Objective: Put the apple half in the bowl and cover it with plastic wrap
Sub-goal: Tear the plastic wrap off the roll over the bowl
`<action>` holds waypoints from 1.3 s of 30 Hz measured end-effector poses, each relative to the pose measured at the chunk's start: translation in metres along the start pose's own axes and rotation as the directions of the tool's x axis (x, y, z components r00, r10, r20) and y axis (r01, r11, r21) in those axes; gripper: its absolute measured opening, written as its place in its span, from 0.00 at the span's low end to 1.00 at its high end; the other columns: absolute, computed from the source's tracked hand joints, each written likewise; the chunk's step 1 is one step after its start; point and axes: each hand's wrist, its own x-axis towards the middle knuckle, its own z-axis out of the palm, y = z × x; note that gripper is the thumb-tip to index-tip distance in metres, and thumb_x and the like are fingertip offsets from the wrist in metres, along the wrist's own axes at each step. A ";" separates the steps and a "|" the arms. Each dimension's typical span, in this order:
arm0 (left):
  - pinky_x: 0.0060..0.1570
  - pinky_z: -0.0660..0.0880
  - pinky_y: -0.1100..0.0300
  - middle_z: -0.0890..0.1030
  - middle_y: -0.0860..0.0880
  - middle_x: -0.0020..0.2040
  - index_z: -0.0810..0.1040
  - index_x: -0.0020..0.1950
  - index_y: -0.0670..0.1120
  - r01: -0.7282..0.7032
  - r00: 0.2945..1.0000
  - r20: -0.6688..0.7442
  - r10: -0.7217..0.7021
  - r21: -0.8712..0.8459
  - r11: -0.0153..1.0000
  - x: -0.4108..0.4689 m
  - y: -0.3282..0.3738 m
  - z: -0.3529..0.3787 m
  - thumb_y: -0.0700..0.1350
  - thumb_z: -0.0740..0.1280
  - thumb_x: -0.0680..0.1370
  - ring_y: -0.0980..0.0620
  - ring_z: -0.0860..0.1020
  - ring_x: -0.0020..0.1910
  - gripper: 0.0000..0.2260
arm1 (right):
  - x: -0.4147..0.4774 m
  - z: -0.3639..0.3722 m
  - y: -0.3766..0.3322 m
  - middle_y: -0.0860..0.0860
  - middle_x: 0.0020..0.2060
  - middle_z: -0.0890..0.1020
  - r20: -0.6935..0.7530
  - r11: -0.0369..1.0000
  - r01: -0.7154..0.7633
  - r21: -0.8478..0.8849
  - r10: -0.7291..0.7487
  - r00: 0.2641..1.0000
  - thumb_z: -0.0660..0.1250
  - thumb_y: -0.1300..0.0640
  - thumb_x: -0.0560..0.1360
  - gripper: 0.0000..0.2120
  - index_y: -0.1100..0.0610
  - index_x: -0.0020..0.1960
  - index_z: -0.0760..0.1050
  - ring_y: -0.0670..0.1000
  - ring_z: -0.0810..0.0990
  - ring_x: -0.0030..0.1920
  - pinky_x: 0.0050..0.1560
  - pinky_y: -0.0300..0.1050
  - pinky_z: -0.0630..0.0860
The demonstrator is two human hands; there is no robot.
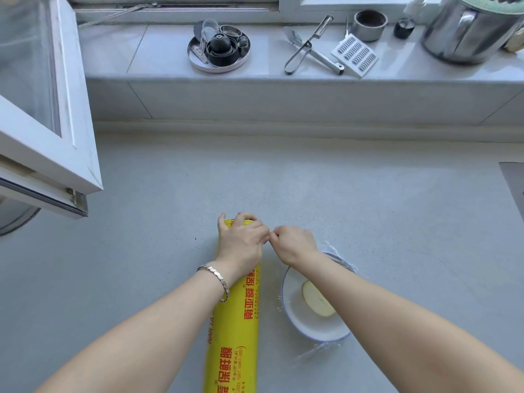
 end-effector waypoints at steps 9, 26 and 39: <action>0.71 0.47 0.41 0.78 0.55 0.57 0.76 0.51 0.49 0.027 0.999 -0.032 -0.027 -0.005 1.000 -0.002 -0.003 0.001 0.50 0.48 0.78 0.51 0.68 0.65 0.17 | -0.007 -0.021 0.014 0.51 0.40 0.79 0.216 0.847 -0.037 0.530 -0.093 0.972 0.56 0.56 0.73 0.10 0.56 0.43 0.76 0.50 0.75 0.45 0.50 0.43 0.70; 0.71 0.51 0.43 0.67 0.54 0.70 0.76 0.57 0.52 0.149 0.986 -0.059 -0.156 -0.120 0.982 -0.014 -0.007 0.000 0.56 0.65 0.74 0.48 0.57 0.74 0.15 | -0.021 -0.002 0.002 0.49 0.23 0.63 0.056 0.979 0.119 0.164 -0.130 0.990 0.59 0.51 0.75 0.22 0.54 0.25 0.57 0.54 0.64 0.32 0.28 0.43 0.57; 0.57 0.71 0.50 0.66 0.38 0.65 0.48 0.74 0.53 0.638 0.764 0.124 -0.633 -0.293 0.712 -0.007 0.007 -0.006 0.58 0.72 0.65 0.36 0.72 0.60 0.46 | -0.011 0.021 -0.017 0.57 0.54 0.80 -0.083 0.984 -0.015 -0.179 0.000 0.997 0.55 0.56 0.74 0.15 0.59 0.50 0.78 0.58 0.71 0.59 0.55 0.50 0.63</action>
